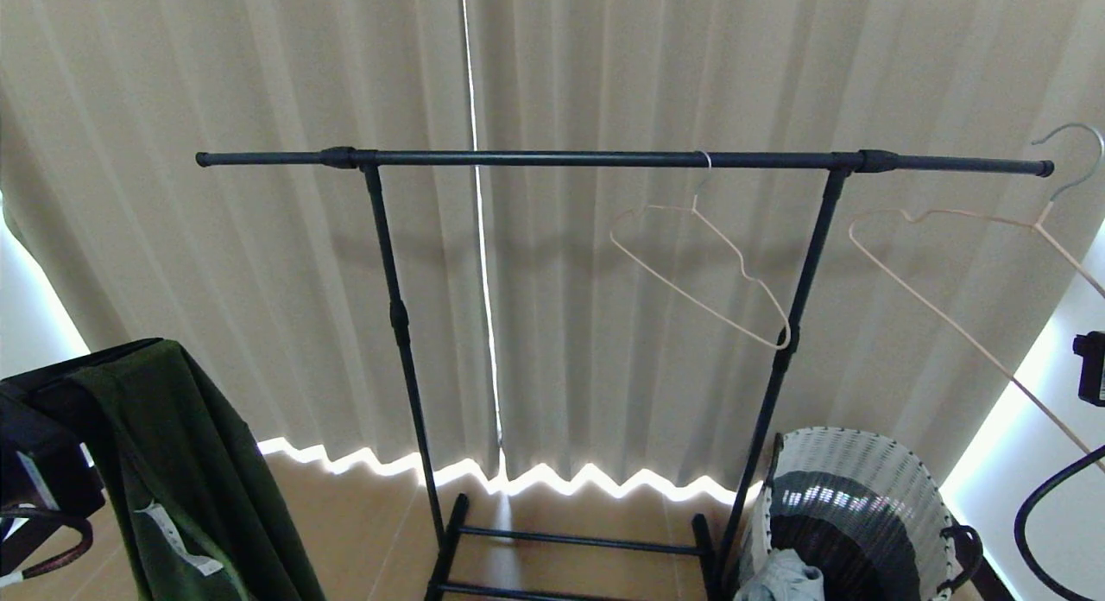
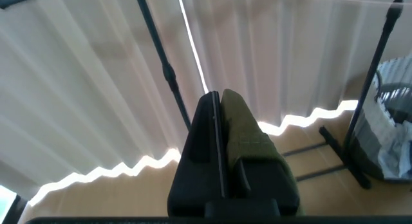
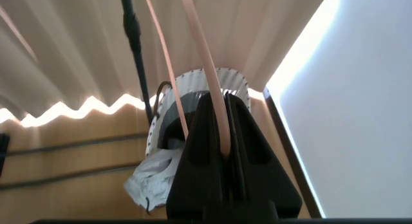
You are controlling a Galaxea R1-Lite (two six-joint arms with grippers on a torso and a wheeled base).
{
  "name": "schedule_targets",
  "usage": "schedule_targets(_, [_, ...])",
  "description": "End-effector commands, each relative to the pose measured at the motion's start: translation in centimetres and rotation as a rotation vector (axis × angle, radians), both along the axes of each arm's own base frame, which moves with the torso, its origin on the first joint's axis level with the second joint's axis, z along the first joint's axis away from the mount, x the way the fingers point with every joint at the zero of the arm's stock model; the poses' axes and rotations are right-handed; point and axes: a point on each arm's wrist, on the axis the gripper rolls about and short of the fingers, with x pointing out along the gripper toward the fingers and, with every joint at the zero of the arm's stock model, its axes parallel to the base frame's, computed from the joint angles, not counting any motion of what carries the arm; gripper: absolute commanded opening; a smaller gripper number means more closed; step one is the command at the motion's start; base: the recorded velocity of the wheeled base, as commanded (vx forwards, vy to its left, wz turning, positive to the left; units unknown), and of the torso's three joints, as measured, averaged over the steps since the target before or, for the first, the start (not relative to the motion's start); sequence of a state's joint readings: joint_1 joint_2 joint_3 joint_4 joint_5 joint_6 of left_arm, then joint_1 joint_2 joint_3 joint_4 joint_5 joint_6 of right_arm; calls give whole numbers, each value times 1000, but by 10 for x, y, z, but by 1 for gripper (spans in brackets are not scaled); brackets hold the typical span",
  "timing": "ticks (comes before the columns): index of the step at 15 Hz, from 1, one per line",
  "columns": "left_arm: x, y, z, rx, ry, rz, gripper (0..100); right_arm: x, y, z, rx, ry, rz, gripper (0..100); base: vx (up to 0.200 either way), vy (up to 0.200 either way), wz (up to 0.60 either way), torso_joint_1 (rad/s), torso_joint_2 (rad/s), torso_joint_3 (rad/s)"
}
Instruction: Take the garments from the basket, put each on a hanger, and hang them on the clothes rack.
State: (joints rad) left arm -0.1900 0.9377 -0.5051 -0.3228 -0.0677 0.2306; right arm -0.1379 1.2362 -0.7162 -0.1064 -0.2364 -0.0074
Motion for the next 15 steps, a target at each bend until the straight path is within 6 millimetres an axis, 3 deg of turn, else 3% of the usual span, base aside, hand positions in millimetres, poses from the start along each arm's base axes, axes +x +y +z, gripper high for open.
schedule_targets(1, [0, 0, 0, 1, -1, 0, 0, -6, 1, -1, 0, -4, 1, 0, 0, 0, 0, 0, 0, 0])
schedule_targets(4, [0, 0, 0, 1, -1, -2, 0, -10, 2, -6, 2, 7, 4, 0, 0, 0, 0, 0, 0, 0])
schedule_targets(9, [0, 0, -4, 33, 6, -4, 0, -34, 6, -13, 1, 3, 21, 0, 0, 0, 0, 0, 0, 0])
schedule_targets(15, [1, 0, -8, 58, 19, 4, 0, -50, 23, -18, 20, -18, 178, 0, 0, 0, 0, 0, 0, 0])
